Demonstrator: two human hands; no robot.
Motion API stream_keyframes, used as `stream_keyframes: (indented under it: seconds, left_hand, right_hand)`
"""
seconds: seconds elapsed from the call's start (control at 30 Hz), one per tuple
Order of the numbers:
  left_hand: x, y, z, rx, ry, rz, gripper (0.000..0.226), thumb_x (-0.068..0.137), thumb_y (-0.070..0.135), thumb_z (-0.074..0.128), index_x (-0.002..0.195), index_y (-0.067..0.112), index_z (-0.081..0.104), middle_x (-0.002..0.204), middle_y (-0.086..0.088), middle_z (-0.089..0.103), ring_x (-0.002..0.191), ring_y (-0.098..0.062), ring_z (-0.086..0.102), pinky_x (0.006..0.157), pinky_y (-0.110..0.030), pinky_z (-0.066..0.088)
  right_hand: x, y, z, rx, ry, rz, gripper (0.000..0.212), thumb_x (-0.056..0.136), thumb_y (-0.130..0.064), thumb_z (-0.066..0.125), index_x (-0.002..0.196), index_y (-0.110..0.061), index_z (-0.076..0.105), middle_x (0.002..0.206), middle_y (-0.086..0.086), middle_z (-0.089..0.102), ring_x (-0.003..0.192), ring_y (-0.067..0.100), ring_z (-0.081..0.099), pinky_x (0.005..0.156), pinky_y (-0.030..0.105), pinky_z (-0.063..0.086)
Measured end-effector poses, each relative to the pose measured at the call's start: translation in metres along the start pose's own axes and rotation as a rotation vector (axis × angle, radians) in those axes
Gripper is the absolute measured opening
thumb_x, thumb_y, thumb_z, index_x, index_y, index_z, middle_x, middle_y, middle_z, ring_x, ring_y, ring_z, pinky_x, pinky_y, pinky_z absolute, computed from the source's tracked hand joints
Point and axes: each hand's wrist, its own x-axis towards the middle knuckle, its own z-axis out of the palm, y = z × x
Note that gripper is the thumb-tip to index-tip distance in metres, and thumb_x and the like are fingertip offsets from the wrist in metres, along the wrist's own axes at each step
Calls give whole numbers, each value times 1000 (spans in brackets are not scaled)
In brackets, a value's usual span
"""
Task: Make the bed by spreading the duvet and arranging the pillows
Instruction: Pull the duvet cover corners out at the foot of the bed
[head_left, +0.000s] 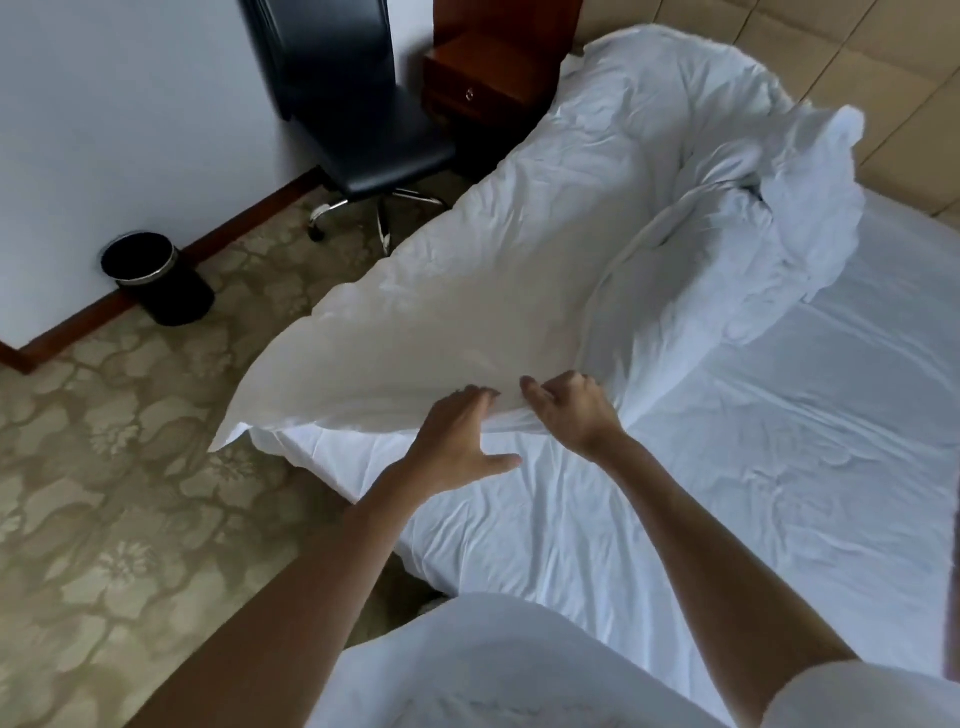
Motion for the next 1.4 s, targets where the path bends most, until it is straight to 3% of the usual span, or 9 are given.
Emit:
stream_keyframes:
  seconds: [0.17,0.3,0.5,0.63,0.83,1.03,1.2,1.33,1.4]
  left_hand:
    - [-16,25,23,-48,-3,1,30,86,42,65,99,15,62,87,-1,70,80,-25,66,70,-34,52]
    - [-55,15,46,149,-134,-34,20,89,35,58,93,17,67,85,-2,71,80,-27,66,67,-30,47]
    - [-75,31,58,241,-112,-28,20,86,32,63,95,15,68,90,-4,72,86,-28,68,73,-30,48]
    - [-78,42,55,298,-108,-7,19,88,33,63,80,16,60,81,-3,68,80,-26,66,67,-28,42]
    - [-79,35,63,376,-158,-113,49,90,48,62,62,19,34,55,9,35,63,-20,47,61,-28,34]
    - [-64,41,78,313,-126,-235,42,89,50,63,68,19,44,60,10,45,66,-18,56,61,-27,33]
    - [-53,52,91,236,-131,-386,21,88,36,67,80,17,64,75,2,64,73,-19,62,63,-26,35]
    - [-43,68,113,377,-185,-403,12,89,29,61,94,18,58,96,1,68,94,-22,65,76,-28,37]
    - [-34,82,127,402,-232,-388,35,87,39,61,113,19,50,112,2,59,107,-22,59,86,-33,36]
  right_hand:
    - [-52,-4,15,-116,31,-44,54,100,-35,41,49,-17,37,57,6,50,65,35,61,70,38,52]
    - [-93,-3,32,-297,-219,-203,33,103,-26,32,92,-8,58,79,11,57,74,33,59,72,40,53]
    - [-106,9,3,-388,-546,-165,27,101,-22,34,97,-13,60,113,11,59,101,24,52,83,33,39]
    - [-80,23,-9,-584,-748,-209,59,86,-30,56,144,-27,43,142,-1,49,127,21,48,98,36,44]
    - [-22,61,-22,-1059,-902,-343,67,76,-38,69,137,-23,48,133,-3,55,124,21,52,98,37,45]
    - [45,150,-74,-1240,-710,-227,56,74,-17,77,126,-21,56,130,-1,57,129,22,47,108,50,26]
    - [34,193,-68,-1158,-435,-383,37,83,-25,61,120,-18,61,119,2,65,115,23,60,103,37,35]
    - [-1,221,-77,-872,-324,-104,36,85,-26,55,117,-13,61,117,9,65,113,30,59,95,36,46]
    - [-26,227,-87,-696,-276,32,34,82,-21,53,114,-9,60,116,13,65,112,33,60,93,35,48]
